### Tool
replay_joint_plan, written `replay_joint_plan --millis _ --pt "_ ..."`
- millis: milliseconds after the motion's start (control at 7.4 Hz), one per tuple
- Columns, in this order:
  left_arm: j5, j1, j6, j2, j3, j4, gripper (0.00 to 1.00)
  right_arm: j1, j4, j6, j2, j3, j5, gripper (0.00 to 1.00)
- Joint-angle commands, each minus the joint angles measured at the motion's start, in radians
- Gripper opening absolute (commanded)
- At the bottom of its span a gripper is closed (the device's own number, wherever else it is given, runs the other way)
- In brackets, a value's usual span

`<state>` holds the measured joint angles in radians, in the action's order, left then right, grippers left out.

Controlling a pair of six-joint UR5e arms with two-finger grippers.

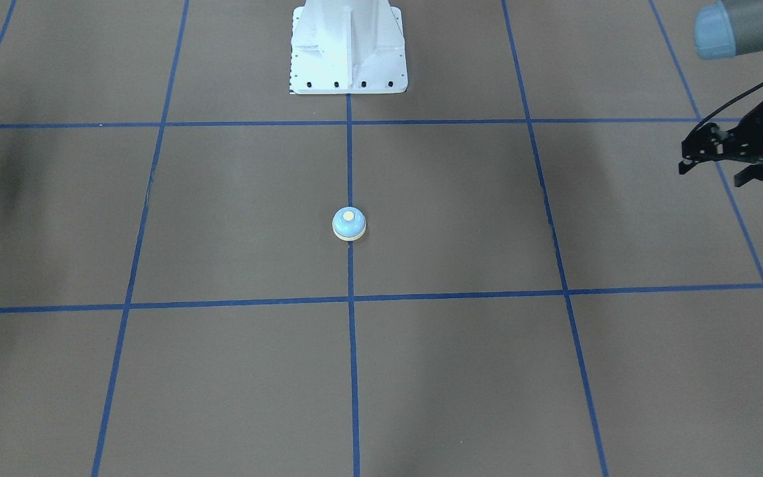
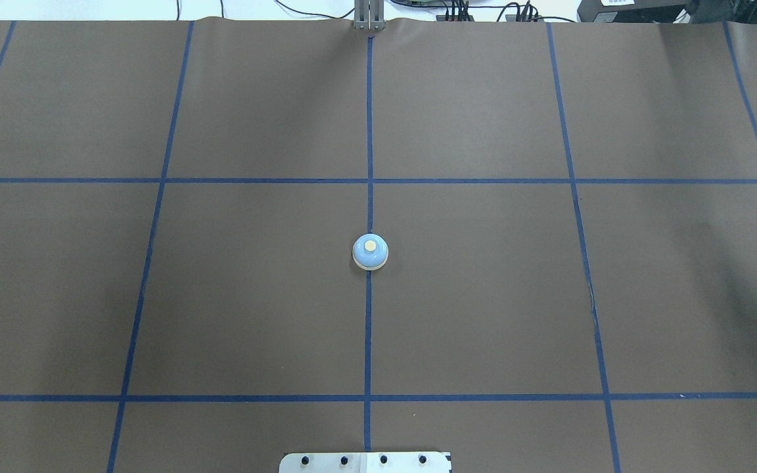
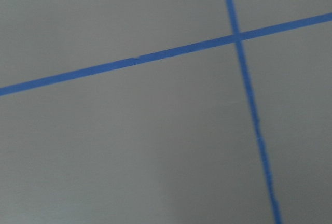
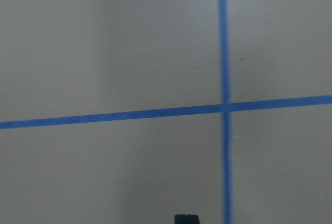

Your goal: Place and press bell with both arms

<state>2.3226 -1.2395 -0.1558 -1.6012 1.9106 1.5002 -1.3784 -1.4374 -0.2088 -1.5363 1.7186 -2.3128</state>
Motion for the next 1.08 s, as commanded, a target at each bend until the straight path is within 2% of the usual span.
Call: replay_joint_plan --millis 0,135,270,405,541,676,946 --pt "0.001 -0.151 0.207 0.085 -0.027 0.002 0.99 -0.095 -0.102 0.188 0.004 -0.030 -0.004 0.00" --pt "0.001 -0.213 0.276 0.090 -0.056 0.000 0.99 -0.111 -0.127 0.212 0.002 -0.030 -0.005 0.05" --pt "0.001 -0.237 0.283 0.095 -0.064 -0.001 0.99 -0.114 -0.144 0.210 0.002 -0.028 -0.017 0.99" --pt "0.004 -0.279 0.283 0.095 -0.103 -0.012 0.99 -0.122 -0.150 0.212 0.004 -0.025 -0.025 1.00" --pt "0.068 -0.303 0.283 0.081 -0.161 -0.005 0.99 -0.120 -0.150 0.212 0.010 -0.030 -0.022 1.00" --pt "0.095 -0.304 0.282 0.075 -0.179 -0.006 0.99 -0.119 -0.152 0.213 0.013 -0.030 -0.025 1.00" --pt "0.090 -0.307 0.271 0.072 -0.222 -0.005 0.99 -0.079 -0.150 0.213 0.018 -0.028 -0.025 1.00"
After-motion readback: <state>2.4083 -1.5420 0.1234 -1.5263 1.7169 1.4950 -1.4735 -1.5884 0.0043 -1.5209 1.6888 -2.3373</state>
